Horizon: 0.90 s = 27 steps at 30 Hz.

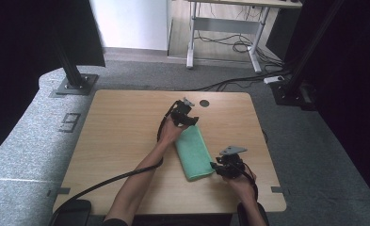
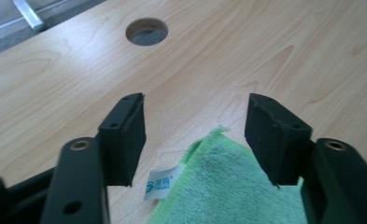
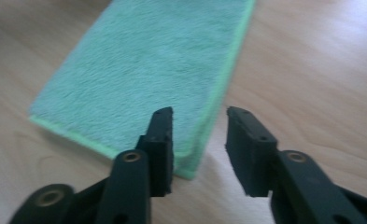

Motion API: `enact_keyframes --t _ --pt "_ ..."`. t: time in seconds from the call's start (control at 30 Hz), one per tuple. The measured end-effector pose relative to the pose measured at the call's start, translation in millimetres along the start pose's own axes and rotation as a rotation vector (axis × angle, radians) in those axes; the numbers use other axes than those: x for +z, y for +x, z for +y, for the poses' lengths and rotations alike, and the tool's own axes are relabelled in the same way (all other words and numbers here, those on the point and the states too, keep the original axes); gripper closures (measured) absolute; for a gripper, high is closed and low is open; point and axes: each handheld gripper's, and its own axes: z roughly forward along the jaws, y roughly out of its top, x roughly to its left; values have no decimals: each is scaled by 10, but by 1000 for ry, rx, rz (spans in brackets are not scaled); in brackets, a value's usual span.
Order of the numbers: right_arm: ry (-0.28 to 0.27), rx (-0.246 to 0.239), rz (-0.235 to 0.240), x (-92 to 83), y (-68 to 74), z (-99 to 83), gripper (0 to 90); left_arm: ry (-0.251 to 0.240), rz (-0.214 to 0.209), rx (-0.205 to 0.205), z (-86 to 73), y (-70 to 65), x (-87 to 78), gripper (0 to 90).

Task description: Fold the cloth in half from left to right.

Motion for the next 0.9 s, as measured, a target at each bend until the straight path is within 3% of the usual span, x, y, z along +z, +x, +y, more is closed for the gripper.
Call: enact_keyframes --t 0.13,0.33,0.47,0.63,0.7,0.9 --pt "-25 13 -13 14 -75 -13 486 8 -13 26 -44 -5 -100 329" --pt "-10 5 -6 191 -134 -56 426 49 11 50 -299 51 -157 290" --pt "39 -10 -25 270 -180 -104 407 70 40 23 -503 166 -167 270" --pt "39 24 -11 288 -224 -133 373 70 104 -35 -643 333 -169 264" --pt "36 39 -5 291 -241 -143 364 70 105 -56 -674 387 -173 262" --pt "34 42 -7 292 -241 -148 352 84 124 -40 -750 368 -196 258"
